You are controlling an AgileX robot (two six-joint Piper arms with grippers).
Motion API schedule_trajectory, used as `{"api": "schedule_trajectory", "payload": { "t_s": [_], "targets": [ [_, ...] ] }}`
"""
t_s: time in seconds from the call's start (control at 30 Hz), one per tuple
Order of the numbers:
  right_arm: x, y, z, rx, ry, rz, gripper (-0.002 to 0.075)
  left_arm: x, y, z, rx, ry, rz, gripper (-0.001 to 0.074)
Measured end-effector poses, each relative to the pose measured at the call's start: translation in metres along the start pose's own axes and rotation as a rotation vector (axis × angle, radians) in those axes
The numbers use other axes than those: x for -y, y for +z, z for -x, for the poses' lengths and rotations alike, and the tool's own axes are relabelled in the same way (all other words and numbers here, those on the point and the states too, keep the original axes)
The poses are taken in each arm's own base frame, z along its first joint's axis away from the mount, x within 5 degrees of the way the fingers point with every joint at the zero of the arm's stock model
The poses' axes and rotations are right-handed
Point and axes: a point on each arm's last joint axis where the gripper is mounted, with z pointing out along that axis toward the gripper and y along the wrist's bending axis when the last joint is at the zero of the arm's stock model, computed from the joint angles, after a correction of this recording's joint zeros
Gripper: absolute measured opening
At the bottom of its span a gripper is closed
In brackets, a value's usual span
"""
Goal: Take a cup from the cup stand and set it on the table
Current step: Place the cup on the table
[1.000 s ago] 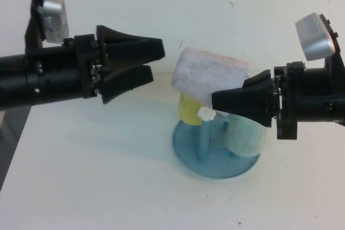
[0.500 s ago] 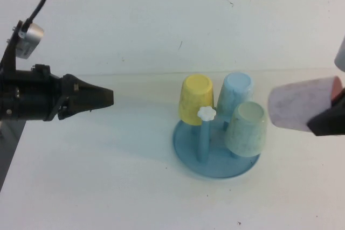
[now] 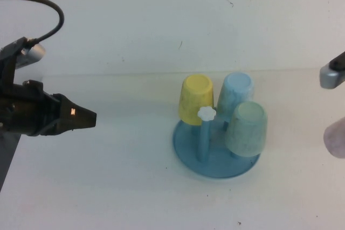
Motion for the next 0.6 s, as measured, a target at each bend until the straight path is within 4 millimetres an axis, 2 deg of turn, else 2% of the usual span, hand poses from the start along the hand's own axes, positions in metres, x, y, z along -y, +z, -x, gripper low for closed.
{"api": "schedule_trajectory", "payload": {
  "t_s": [0.2, 0.3, 0.47, 0.6],
  "targets": [
    [0.023, 0.059, 0.014, -0.189, 0.037, 0.018, 0.0029, 0.0, 0.0, -0.003, -0.036, 0.014, 0.002, -0.0001],
    [0.032, 0.081, 0.015, -0.266, 0.04, 0.007, 0.0029, 0.0, 0.0, -0.004, -0.039, 0.015, 0.001, -0.0001],
    [0.038, 0.099, 0.016, -0.326, 0.04, 0.007, 0.0029, -0.001, 0.0, -0.003, -0.031, 0.015, 0.009, -0.0001],
    [0.04, 0.105, 0.017, -0.339, 0.042, 0.011, 0.0032, -0.001, 0.0, -0.002, -0.026, 0.015, 0.014, -0.0001]
  ]
}}
